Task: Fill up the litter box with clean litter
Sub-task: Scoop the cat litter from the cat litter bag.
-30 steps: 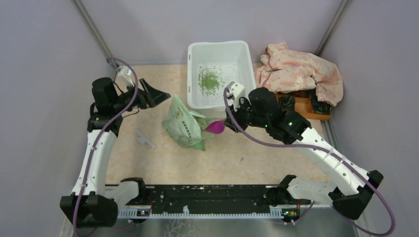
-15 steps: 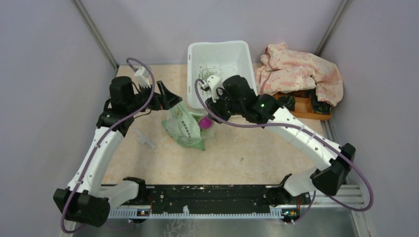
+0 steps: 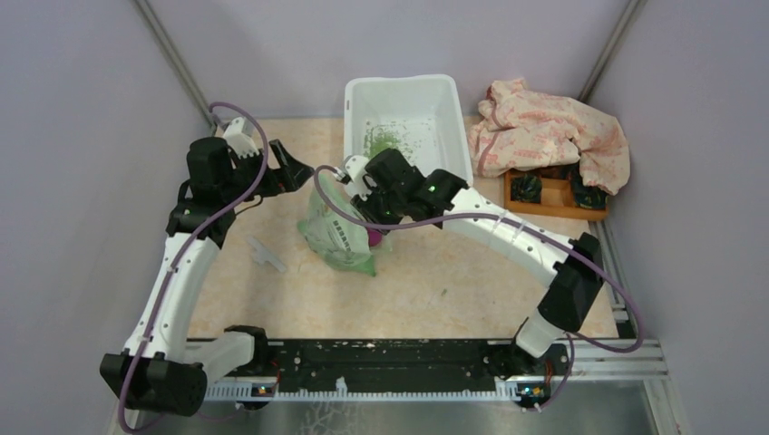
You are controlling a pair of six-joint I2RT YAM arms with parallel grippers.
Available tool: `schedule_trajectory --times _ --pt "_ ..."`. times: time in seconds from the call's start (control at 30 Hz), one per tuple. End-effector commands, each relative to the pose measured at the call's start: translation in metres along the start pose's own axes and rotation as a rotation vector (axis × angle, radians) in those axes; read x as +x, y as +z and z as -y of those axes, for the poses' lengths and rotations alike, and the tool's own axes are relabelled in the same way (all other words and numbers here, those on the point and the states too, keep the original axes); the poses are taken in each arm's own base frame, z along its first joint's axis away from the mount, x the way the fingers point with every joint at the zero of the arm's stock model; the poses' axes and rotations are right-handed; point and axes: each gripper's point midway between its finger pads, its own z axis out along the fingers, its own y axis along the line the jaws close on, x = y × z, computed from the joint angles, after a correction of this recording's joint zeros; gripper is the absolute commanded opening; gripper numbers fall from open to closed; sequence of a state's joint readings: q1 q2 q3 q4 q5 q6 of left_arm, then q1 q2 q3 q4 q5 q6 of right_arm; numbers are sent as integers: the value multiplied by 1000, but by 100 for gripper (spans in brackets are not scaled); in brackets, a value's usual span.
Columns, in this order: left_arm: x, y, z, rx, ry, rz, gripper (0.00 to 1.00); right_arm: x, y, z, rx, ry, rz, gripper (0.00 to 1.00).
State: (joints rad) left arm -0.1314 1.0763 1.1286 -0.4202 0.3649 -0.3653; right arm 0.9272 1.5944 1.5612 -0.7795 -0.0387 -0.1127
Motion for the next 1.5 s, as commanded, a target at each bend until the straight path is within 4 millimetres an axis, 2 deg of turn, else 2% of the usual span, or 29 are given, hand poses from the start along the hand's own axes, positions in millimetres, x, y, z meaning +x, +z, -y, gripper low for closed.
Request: schedule_trajectory --times 0.0,0.2,0.47,0.77,0.97,1.07,1.23,1.47 --pt "2 -2 -6 -14 -5 3 99 -28 6 3 33 -11 82 0" --pt "4 -2 -11 -23 -14 1 99 -25 29 -2 13 4 81 0" --pt "5 -2 -14 -29 -23 1 99 -12 59 -10 0 31 82 0" --pt "9 -1 -16 -31 -30 -10 99 8 80 -19 7 104 164 0" --pt "10 -1 -16 -28 -35 -11 99 12 92 -18 42 132 251 0" --pt "10 -1 -16 -28 -35 -10 99 22 98 -18 57 143 292 0" --pt "11 -1 -17 -29 -35 -13 99 35 89 -20 59 148 417 0" --pt "11 -1 -15 -21 -47 -11 99 36 59 -27 54 128 596 0"
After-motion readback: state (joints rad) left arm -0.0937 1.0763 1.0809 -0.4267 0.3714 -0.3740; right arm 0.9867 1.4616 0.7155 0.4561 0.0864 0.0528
